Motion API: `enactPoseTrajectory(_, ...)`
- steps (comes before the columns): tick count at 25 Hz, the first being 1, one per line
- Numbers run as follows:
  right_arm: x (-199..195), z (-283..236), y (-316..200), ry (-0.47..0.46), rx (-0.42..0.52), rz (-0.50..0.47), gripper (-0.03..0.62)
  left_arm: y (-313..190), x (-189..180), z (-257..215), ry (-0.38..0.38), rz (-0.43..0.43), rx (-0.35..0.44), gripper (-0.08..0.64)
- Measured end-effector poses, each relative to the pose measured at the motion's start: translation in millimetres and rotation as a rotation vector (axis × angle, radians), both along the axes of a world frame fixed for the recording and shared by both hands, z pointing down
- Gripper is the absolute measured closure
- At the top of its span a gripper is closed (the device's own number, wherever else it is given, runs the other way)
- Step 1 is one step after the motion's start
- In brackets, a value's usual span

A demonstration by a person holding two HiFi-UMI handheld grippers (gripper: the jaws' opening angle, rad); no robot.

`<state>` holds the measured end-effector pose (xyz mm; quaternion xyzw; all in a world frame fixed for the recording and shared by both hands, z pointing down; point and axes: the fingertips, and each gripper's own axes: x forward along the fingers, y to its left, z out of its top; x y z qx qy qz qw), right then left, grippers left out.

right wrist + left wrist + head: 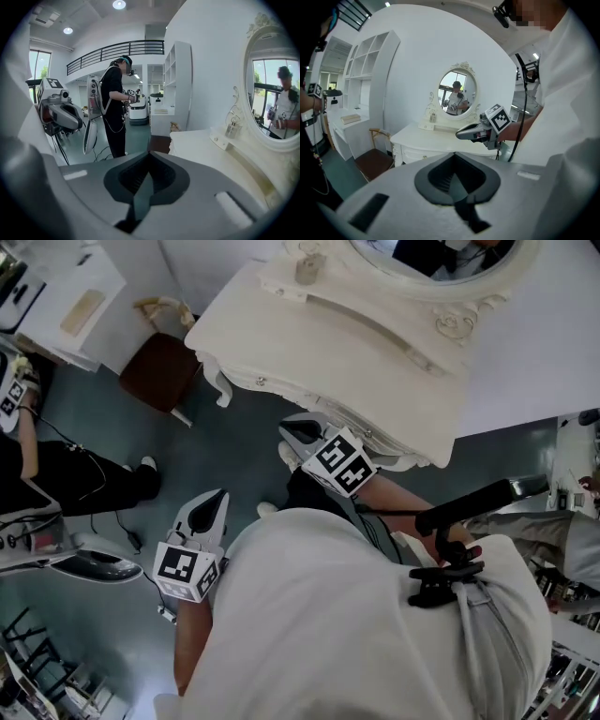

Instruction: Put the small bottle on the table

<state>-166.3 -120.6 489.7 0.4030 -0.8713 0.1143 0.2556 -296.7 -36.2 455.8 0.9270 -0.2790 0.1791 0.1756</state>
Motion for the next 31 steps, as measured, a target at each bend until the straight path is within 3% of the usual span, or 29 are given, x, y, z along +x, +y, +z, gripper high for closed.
enactPoseTrajectory(18,-2.6,-5.8,28.2,-0.002,0.007,-0.022,0.592,15.0,3.5,6.6,-0.012,0.013,-0.01,0.557)
enactPoseTrajectory(25,19.0,-4.6,17.8,0.001,0.002,0.014,0.592,-4.2,22.5,11.4,-0.015,0.056,-0.016,0.557)
enactPoseTrajectory(31,61.9,8.1,21.2,0.025,-0.044,0.097,0.592,-23.5,58.3,18.1,-0.006,0.131,-0.035,0.557)
